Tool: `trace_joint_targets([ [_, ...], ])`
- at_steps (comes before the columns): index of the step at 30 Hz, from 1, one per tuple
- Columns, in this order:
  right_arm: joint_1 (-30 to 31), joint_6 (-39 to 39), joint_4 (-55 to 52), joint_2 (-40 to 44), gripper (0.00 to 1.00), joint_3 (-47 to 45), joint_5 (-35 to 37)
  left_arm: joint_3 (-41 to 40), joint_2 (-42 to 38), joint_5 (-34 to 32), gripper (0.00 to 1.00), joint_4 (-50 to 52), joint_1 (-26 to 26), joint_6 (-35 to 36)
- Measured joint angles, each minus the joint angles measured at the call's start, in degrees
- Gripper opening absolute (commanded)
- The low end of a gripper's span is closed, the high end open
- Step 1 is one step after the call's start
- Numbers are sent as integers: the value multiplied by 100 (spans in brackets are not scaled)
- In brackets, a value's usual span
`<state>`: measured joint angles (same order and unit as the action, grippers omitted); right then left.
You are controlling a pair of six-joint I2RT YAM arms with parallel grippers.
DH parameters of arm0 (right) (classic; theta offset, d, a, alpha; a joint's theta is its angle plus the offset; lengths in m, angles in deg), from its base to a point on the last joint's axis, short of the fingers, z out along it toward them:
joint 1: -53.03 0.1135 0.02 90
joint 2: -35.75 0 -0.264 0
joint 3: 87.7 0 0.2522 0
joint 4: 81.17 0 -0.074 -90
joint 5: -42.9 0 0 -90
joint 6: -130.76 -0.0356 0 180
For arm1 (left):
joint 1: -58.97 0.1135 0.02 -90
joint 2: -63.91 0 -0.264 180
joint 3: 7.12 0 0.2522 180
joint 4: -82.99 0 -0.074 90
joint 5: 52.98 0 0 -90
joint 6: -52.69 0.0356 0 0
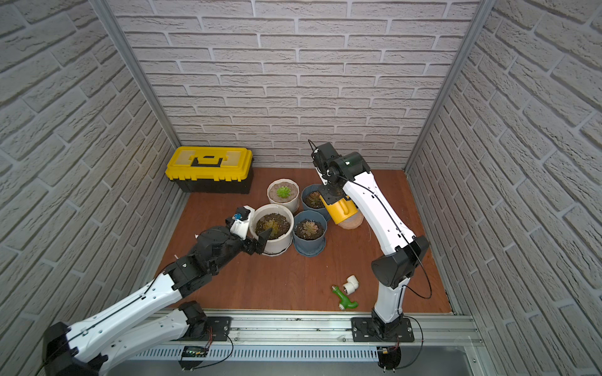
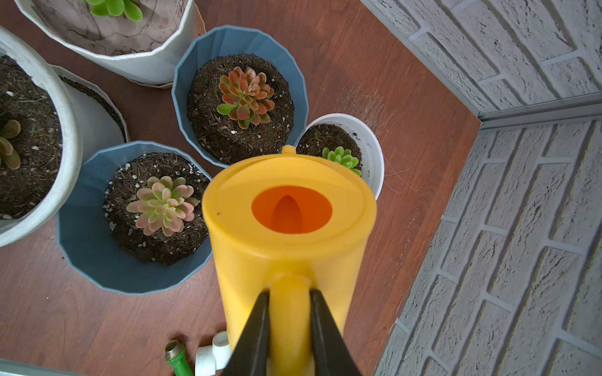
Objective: Water the succulent around the soil edge
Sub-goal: Water the soil of the potted plant with water.
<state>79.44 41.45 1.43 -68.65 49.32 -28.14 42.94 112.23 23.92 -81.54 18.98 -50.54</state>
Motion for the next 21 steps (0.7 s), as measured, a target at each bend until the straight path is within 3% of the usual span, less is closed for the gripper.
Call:
trace_joint_targets([
  [21, 232, -52, 33, 136, 3, -201, -372, -4, -13, 26, 98, 0, 0, -52],
])
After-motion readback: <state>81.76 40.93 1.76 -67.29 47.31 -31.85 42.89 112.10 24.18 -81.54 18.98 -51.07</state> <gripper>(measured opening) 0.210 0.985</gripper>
